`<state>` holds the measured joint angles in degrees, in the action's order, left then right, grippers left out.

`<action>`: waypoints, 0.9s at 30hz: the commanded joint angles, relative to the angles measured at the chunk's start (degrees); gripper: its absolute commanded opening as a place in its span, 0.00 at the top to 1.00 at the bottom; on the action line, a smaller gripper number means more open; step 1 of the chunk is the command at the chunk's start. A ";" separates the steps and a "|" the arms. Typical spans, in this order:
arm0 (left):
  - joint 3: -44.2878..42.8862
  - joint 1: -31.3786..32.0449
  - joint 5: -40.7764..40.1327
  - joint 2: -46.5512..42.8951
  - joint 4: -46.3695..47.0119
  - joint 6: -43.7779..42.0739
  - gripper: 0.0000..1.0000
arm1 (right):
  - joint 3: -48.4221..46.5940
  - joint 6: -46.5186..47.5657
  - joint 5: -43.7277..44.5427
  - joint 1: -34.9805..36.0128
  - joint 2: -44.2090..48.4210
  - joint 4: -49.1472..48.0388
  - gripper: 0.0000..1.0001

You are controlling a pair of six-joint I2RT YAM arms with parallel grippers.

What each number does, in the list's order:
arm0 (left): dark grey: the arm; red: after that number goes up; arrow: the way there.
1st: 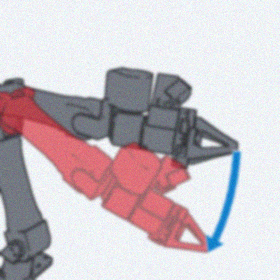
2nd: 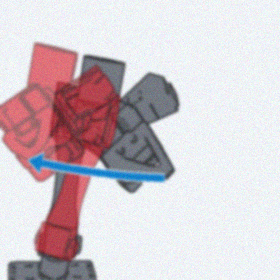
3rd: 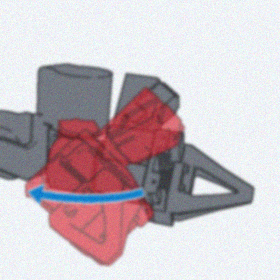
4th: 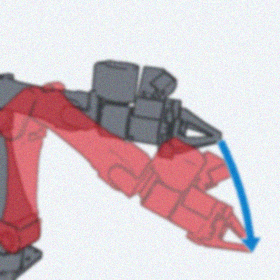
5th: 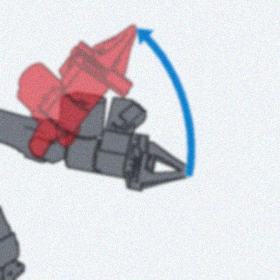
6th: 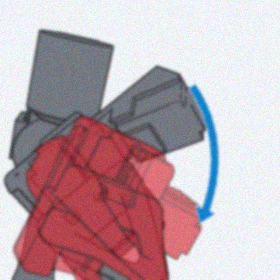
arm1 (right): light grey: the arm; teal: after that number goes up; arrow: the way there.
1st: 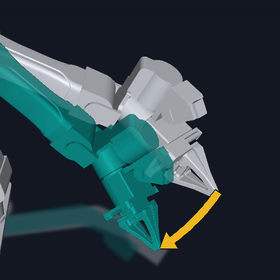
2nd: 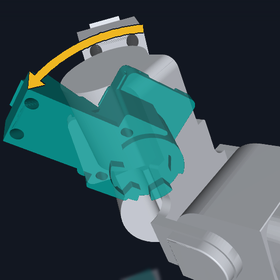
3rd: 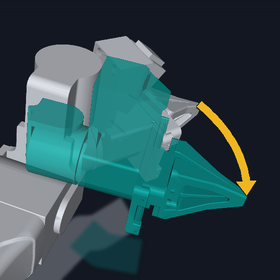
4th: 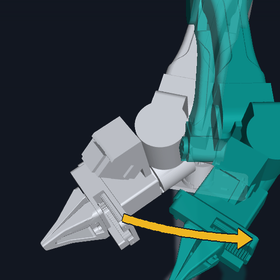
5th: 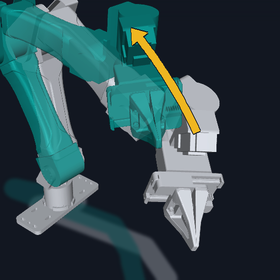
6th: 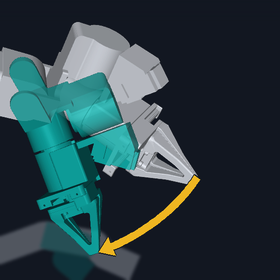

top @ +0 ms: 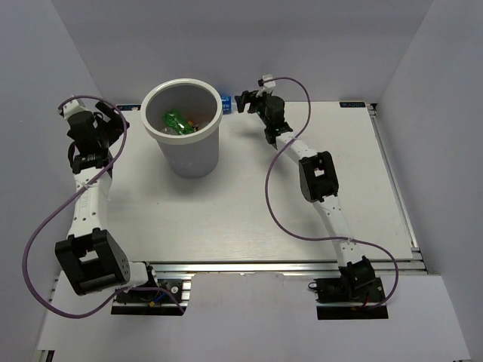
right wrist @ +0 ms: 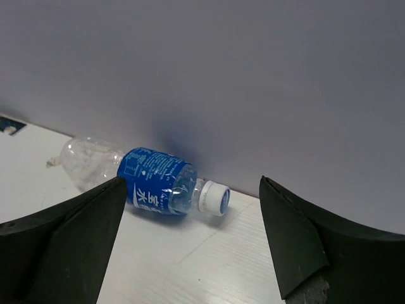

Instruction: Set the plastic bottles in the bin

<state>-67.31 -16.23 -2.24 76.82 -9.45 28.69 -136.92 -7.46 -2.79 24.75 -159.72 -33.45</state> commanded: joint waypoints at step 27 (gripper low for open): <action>-21.45 46.23 -4.95 5.41 -8.64 -10.66 0.02 | 71.95 -18.36 -6.24 -16.38 75.22 4.00 0.11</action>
<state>-85.62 20.56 -1.87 76.69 -14.31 22.83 -71.09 -19.25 -5.23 14.31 -88.68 -35.64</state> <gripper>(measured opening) 0.982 0.895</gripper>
